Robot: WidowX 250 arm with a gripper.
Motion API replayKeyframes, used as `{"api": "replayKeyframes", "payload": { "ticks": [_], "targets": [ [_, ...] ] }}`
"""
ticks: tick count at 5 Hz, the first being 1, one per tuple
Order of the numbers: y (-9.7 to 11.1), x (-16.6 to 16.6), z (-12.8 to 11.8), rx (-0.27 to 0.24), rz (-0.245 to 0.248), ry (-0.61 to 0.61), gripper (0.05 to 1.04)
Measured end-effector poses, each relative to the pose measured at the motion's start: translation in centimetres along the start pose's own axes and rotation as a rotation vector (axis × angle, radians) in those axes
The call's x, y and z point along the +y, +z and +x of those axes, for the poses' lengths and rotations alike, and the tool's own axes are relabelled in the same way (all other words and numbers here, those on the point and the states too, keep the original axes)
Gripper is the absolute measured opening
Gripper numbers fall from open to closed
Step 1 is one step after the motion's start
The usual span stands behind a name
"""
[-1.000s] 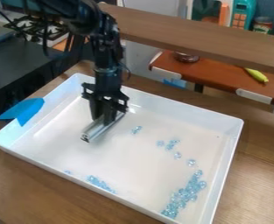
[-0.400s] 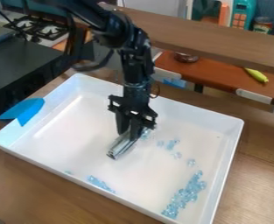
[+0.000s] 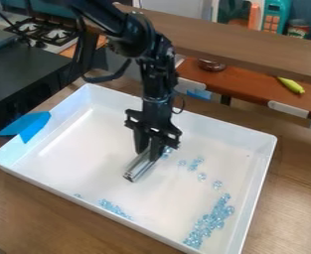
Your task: Sweep into pile
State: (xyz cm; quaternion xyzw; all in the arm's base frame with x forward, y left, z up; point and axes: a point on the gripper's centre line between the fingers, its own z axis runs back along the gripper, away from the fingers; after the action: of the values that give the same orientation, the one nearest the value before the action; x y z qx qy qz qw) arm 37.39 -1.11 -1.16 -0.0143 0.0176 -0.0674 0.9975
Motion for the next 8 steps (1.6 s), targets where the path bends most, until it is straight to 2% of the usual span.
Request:
{"api": "replayKeyframes", "payload": {
  "ticks": [2, 3, 4, 5, 6, 8],
  "targets": [
    [0.2, -6.7, 0.0, 0.033, -0.065, -0.052, 0.343],
    [0.2, -8.9, 0.1, 0.039, -0.088, -0.081, 0.343],
    [0.2, -9.2, 0.1, 0.036, -0.083, -0.095, 0.342],
    [0.6, -6.9, 0.0, 0.019, -0.059, -0.086, 0.342],
    [2.9, -1.9, 0.2, -0.055, 0.006, -0.023, 0.343],
    [4.7, 6.3, -1.8, -0.097, 0.114, 0.038, 0.342]
  ]
}}
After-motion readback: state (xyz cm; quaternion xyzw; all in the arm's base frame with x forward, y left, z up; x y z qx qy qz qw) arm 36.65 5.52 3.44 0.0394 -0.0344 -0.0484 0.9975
